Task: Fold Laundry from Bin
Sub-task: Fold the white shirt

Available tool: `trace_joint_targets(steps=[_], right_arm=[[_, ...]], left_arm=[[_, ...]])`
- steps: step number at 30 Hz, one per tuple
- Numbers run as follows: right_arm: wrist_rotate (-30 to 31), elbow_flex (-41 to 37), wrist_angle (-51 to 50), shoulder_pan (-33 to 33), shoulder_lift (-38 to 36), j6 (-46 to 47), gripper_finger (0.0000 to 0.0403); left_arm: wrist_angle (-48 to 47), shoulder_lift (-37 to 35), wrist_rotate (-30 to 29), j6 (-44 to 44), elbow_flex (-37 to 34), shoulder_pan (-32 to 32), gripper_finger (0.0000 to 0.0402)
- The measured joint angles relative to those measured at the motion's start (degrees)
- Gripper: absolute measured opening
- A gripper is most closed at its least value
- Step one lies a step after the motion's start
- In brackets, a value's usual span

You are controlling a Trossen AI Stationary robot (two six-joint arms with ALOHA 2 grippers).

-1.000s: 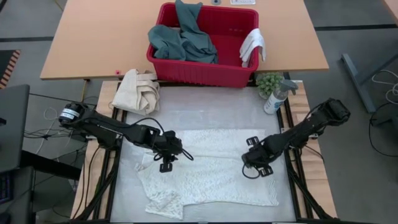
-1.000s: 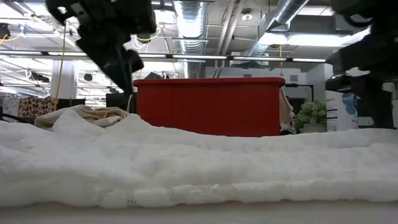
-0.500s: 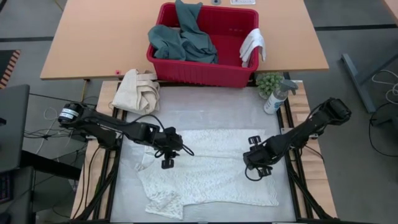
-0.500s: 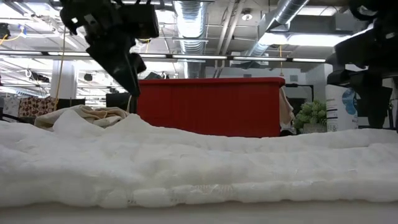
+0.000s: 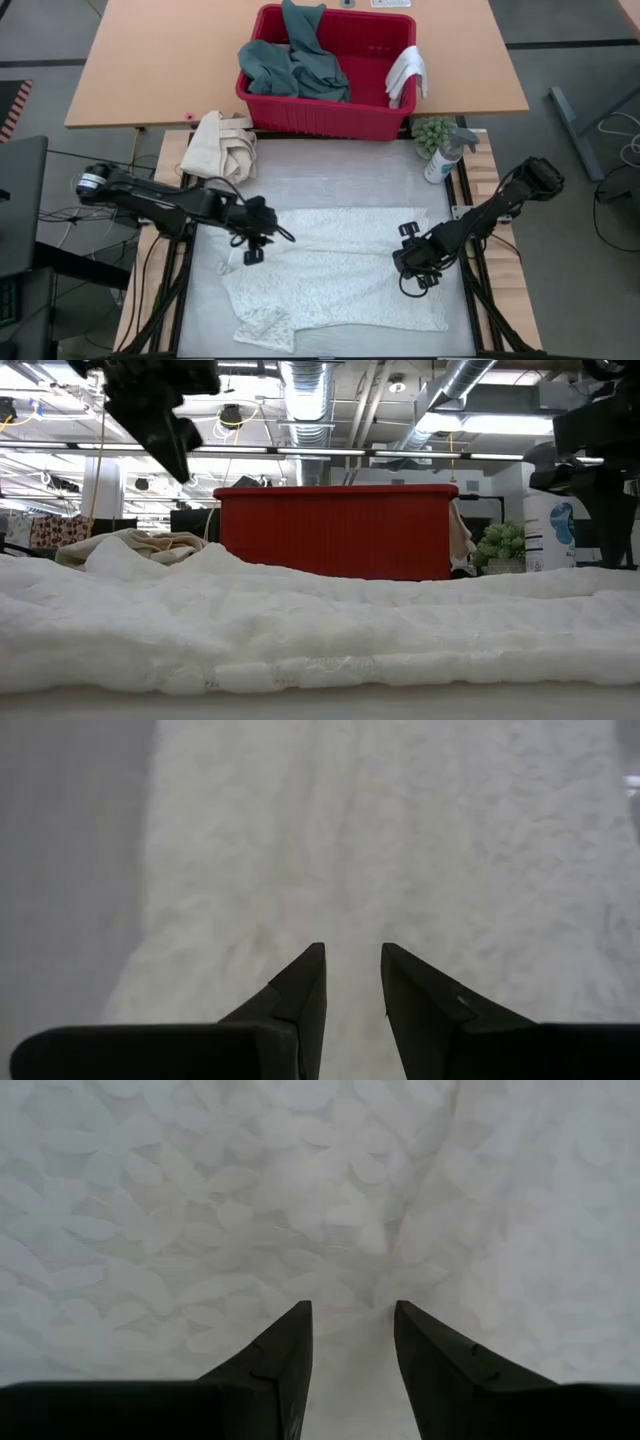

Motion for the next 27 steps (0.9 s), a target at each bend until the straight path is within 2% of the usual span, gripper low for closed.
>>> trace_joint_targets(steps=[5,10,15,21,27], right_arm=[[0.1,1.9,0.1,0.0,0.0,-1.6,0.0166],[0.1,4.7,0.2,-1.2,0.0,2.4,0.0169],[0.2,9.9,0.5,-4.8,0.0,5.6,0.0206],[2.1,15.1,8.8,-10.3,0.5,3.1,0.0264],[6.2,15.2,20.4,-16.4,0.6,2.8,0.027]], left_arm=[[-2.8,-7.3,-1.5,-2.0,-4.7,-0.5,0.0088],[0.0,-15.1,-0.5,-5.6,-14.0,-1.2,0.0089],[1.4,-21.3,2.1,-6.8,-20.7,-1.3,0.0111],[3.9,-22.4,1.4,-5.9,-24.6,-1.3,0.0164],[7.2,-19.2,-0.3,-12.6,-25.1,-1.1,0.0197]])
